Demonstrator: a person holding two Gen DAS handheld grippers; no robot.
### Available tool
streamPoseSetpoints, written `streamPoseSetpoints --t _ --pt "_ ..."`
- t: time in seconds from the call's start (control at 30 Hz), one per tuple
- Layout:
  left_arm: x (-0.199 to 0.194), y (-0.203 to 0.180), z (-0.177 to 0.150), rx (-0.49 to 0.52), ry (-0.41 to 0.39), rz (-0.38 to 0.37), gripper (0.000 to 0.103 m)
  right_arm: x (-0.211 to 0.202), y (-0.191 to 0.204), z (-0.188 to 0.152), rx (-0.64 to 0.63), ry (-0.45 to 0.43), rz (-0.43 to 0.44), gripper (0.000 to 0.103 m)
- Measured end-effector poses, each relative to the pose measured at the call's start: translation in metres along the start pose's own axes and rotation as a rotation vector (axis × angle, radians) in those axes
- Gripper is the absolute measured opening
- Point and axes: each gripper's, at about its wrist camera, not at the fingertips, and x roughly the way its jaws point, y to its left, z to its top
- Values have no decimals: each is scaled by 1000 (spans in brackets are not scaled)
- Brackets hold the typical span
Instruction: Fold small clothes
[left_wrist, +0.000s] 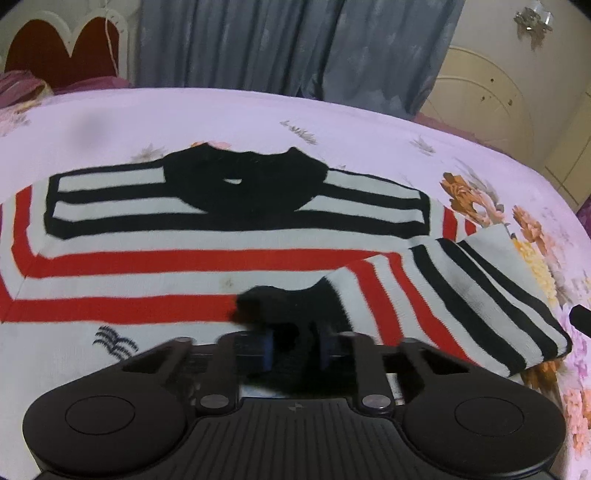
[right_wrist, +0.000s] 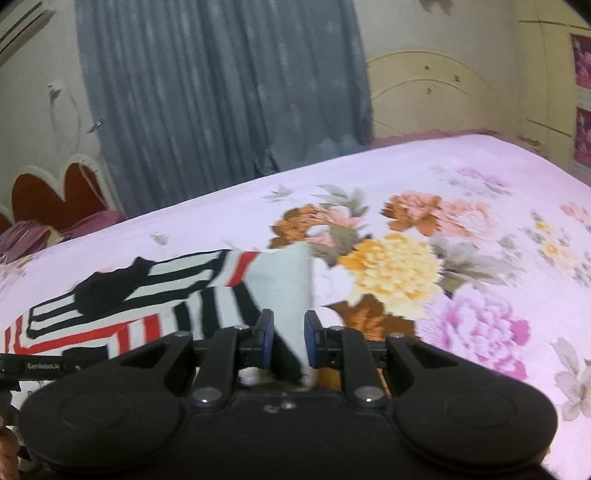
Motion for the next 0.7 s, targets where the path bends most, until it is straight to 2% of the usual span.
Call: streamPoseSetpoints --t 0.03,0.23,0.37,0.47,0.53,0.6,0.7 --pt "0 -2 0 7 -1 -2 10 -1 -2 -1 3 1 -1 17" --pt "-14 1 1 5 -56 0 7 4 -6 -1 5 14 9 18" --pt "-47 20 2 8 -155 36 7 9 -5 0 14 23 14 18" --pt "-66 48 0 -13 -187 79 7 11 -3 1 10 22 10 19" --pt "-67 67 -2 -13 -177 112 7 12 -2 1 7 28 16 20" --pt "-60 83 -5 -40 -141 114 7 15 -2 -1 9 38 26 20" --pt "-50 90 -12 -57 -116 128 7 21 0 -4 31 65 54 25"
